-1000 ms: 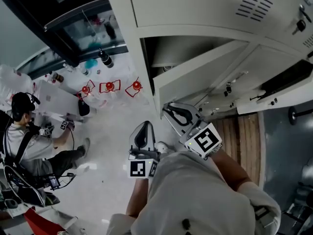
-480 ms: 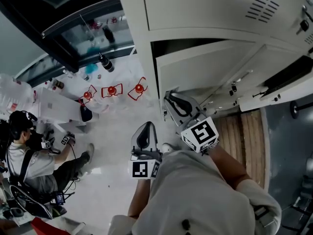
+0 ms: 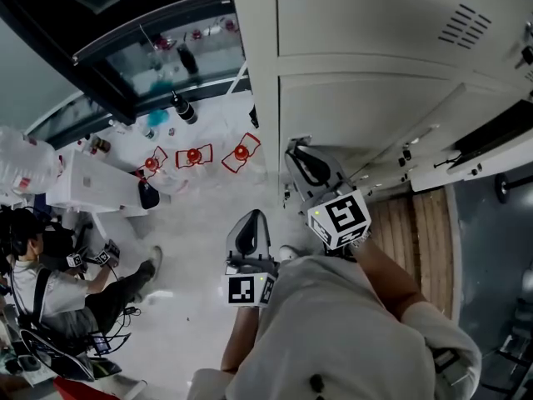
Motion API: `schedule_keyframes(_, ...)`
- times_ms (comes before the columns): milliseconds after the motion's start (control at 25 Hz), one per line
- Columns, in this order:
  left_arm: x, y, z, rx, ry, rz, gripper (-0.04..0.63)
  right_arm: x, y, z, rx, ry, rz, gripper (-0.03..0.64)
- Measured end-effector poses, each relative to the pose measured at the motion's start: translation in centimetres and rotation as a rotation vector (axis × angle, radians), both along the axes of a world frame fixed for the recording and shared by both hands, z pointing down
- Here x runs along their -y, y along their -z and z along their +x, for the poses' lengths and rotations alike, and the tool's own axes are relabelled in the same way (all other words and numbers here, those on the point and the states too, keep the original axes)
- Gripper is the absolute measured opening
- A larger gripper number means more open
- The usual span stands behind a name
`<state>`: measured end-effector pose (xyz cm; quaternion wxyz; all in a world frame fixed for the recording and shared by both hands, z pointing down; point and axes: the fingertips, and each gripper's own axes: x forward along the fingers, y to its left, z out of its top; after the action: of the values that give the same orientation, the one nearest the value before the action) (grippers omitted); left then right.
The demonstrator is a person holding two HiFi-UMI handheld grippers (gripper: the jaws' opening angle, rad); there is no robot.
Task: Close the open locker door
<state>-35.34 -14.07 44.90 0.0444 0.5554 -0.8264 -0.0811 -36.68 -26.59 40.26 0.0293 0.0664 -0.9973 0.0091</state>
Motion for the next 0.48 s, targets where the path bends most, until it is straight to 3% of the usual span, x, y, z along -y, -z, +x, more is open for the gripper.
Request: schedule_keyframes(480, 0.67, -0.50, -0.95, 0.019, -0.021, -0.015, 0.009, 0.70, -0.21, -0.92, 0.003, -0.032, 0.006, 0.054)
